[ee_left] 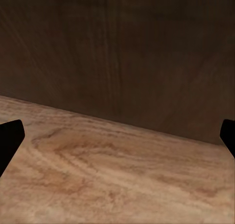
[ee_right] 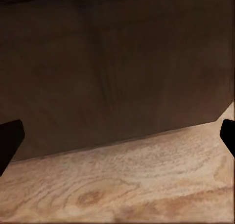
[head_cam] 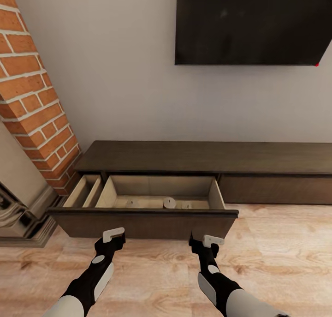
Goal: Place each of the two pumpkins and all three candles from the living room inside a cabinet in the living room (use any cabinet), then make sure every cabinet is closed, and position the cauldron so it is next to a table in the living room.
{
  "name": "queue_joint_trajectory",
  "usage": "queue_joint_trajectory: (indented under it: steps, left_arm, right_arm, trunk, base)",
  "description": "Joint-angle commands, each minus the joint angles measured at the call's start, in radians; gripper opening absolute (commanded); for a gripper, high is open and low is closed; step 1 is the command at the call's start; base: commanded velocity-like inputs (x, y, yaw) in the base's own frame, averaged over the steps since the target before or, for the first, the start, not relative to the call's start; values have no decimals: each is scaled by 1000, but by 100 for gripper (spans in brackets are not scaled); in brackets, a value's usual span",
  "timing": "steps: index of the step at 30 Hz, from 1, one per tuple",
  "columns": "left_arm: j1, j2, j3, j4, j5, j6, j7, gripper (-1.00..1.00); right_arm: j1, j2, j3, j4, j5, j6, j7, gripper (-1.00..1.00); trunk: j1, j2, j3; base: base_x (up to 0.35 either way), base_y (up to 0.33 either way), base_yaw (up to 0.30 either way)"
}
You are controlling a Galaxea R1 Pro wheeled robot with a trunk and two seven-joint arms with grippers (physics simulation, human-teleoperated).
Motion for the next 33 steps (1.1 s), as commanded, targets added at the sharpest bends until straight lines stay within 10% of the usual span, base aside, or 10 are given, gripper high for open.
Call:
queue_joint_trajectory:
  steps: [1, 19, 33]
  left_arm:
    - [0, 0, 0, 0, 0, 0, 0, 100]
    - [0, -1, -2, 0, 0, -1, 0, 100]
    - [0, -1, -2, 0, -3, 0, 0, 100]
  right_arm:
    - [0, 0, 0, 7, 0, 0, 0, 100]
    - [0, 0, -1, 20, 1, -3, 0, 100]
    - [0, 1, -1, 20, 1, -8, 0, 100]
  trunk:
    - [0, 0, 0]
    - [61, -112, -50]
    - [61, -112, -50]
  base:
    - [24, 0, 0]
    - [4, 0, 0]
    - [109, 0, 0]
